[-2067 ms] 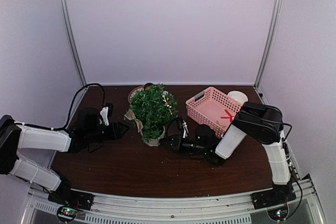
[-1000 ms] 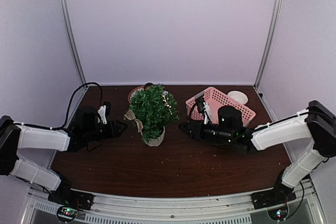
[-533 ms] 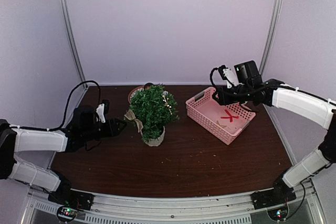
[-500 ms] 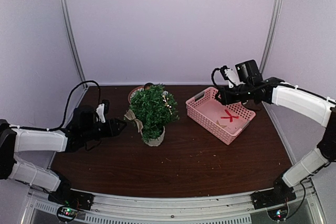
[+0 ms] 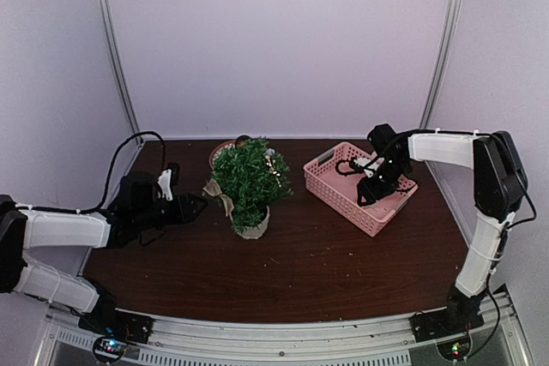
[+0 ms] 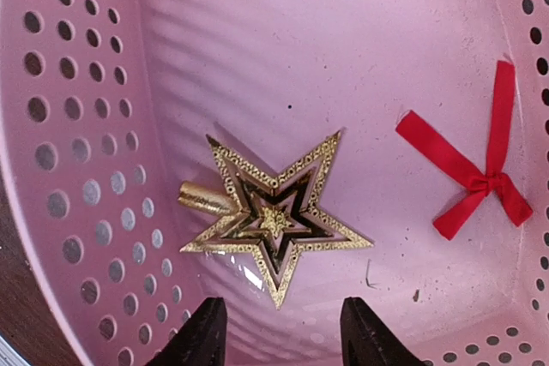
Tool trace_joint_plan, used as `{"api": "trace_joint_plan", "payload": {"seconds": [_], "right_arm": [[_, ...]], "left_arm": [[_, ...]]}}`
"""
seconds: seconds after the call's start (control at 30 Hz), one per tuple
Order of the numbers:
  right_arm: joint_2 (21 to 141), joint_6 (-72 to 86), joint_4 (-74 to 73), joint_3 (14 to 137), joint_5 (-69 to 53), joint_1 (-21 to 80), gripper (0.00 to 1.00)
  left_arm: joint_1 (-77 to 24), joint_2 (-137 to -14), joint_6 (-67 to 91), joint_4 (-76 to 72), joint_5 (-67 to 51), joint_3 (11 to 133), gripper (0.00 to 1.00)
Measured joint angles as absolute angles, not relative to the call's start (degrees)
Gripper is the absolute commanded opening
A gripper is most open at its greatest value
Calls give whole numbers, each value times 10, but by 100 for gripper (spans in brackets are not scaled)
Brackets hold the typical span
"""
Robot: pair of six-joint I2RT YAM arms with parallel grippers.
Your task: Decorate the small christmas tree
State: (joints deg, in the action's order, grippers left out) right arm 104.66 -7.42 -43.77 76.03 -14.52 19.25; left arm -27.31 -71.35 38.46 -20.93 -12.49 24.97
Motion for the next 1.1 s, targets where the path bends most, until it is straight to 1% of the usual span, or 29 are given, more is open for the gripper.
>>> {"api": "trace_joint_plan", "payload": {"seconds": [0.17,0.27,0.57,0.9,1.1], "right_arm": [[1099,-101,-441,788,-147,192,61],[1115,-112,-441,790,-150,193,63],[1146,-118,-434,809,-135,193,51],[1159,-87,-415,838,-50,183,50],[1133,-84,-396,832,-46,180,47]], "left_arm": [[-273,-714,385,-209,-129,250,46],[-273,-714,385,-209,-129,250,46],[-273,-720,385,-209,-130,255,46],[-273,-719,384,-207,-130,259,46],[-273,-719,384,-197,-130,266,47]]}}
